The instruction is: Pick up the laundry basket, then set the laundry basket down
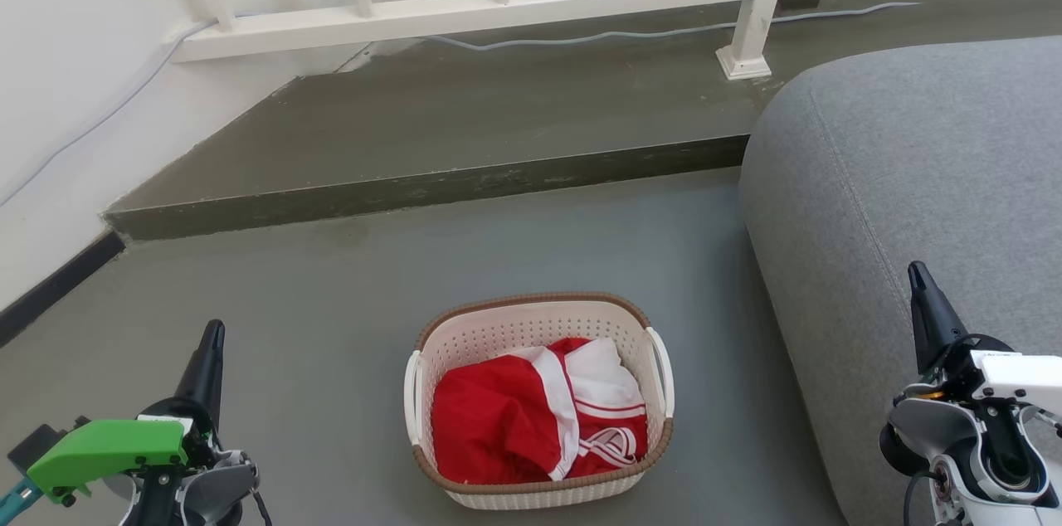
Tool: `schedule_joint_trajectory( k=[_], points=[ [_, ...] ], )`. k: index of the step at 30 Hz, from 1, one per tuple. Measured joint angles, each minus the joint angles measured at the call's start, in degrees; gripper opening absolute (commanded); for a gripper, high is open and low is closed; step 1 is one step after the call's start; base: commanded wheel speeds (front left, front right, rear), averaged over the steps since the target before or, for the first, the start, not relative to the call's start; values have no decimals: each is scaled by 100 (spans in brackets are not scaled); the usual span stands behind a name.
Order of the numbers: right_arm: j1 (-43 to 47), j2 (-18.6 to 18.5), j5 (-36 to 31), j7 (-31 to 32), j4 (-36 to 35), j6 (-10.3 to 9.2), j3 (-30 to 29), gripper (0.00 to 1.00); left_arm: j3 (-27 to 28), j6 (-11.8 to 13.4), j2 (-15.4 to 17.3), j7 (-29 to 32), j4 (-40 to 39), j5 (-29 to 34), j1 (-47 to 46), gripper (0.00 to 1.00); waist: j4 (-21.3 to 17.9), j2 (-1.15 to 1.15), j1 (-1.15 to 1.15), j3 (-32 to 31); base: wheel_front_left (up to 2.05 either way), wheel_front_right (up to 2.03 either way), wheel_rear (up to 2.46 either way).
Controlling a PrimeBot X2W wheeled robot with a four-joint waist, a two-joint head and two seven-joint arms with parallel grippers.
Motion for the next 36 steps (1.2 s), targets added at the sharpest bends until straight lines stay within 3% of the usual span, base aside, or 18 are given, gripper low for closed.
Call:
schedule_joint_trajectory(
  k=[36],
  points=[
    [0,7,-2,8,-2,0,-13,0,2,0,0,0,0,0,0,0,0,0,0,0,0,0,0]
  ],
)
